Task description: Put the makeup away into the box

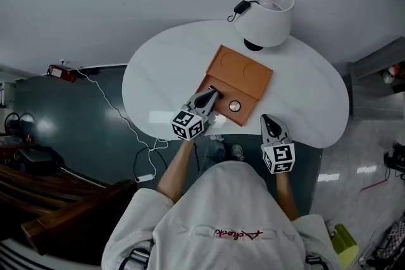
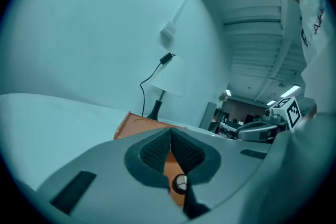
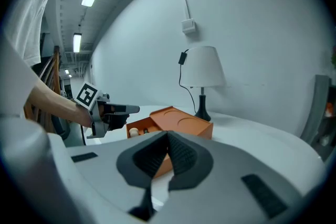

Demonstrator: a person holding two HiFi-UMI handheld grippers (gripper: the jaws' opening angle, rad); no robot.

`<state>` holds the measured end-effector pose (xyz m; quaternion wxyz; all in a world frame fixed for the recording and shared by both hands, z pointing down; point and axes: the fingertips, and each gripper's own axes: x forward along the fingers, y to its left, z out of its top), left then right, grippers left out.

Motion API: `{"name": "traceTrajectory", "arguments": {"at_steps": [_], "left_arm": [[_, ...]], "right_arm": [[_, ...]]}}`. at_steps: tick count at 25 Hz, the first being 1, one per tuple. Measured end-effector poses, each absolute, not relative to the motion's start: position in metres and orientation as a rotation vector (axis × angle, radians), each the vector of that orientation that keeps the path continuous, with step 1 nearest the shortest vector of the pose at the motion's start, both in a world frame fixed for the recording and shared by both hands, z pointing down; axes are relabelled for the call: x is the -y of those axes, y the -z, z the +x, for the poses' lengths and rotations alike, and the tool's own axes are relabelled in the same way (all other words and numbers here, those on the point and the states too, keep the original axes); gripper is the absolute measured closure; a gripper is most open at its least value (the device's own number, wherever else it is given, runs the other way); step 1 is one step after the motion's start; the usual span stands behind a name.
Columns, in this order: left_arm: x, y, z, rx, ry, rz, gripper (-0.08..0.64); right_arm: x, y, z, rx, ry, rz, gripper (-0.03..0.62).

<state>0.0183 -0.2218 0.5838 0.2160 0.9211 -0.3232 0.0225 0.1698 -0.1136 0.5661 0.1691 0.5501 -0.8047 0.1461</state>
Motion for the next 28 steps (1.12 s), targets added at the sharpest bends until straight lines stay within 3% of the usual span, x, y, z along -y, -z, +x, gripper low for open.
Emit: {"name": "traceTrajectory", "arguments": {"at_steps": [17, 28], "left_arm": [[0.135, -0.496, -0.084, 1.414, -0.047, 2.616, 0.549], [0.047, -0.490, -0.137, 1.698, -0.012, 2.449, 0.549]], "right_arm": [[0.099, -0.531, 0.153, 2.423, -0.258, 1.480, 0.572], [0.076, -0.512, 0.133, 2.505, -0.177, 1.400, 0.572]]}}
